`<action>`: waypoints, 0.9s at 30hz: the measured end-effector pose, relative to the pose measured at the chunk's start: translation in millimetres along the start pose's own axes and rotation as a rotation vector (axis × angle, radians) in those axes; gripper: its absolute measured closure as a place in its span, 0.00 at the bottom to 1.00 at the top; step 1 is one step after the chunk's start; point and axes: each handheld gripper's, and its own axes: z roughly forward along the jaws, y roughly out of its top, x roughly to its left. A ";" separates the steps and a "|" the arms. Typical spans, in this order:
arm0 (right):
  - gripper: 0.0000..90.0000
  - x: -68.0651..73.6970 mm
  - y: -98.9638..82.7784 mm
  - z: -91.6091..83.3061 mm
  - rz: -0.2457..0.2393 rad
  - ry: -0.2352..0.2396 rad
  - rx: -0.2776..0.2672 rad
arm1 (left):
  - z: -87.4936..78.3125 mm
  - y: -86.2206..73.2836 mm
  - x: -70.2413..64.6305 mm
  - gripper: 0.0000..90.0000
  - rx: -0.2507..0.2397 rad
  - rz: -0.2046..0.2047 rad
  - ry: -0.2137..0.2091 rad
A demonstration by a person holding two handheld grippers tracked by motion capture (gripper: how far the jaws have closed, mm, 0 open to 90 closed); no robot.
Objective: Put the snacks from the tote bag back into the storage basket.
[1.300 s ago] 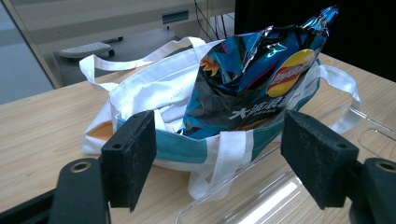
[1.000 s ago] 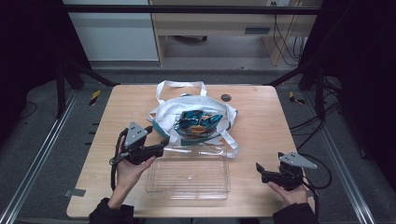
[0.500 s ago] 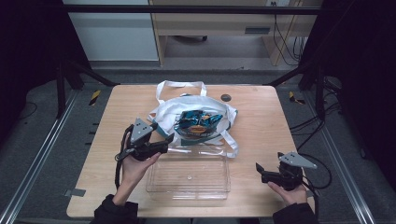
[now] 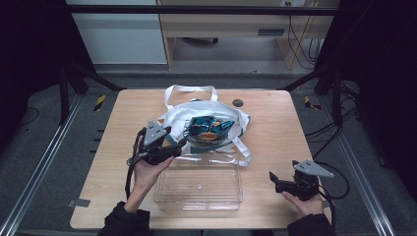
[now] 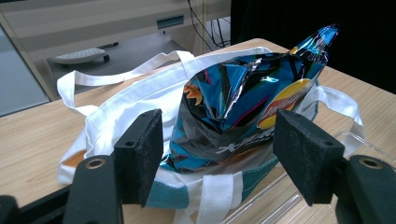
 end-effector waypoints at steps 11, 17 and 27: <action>0.07 -0.2 0.1 0.3 0.000 0.001 0.001 | 11.5 4.9 -4.4 0.46 0.016 0.022 0.015; 0.07 -0.3 0.1 0.3 0.000 0.002 0.001 | 18.6 5.9 -6.1 0.50 0.022 0.024 0.014; 0.07 -0.2 0.0 0.6 -0.004 0.002 0.006 | 32.0 6.3 -8.6 0.56 0.027 0.030 0.027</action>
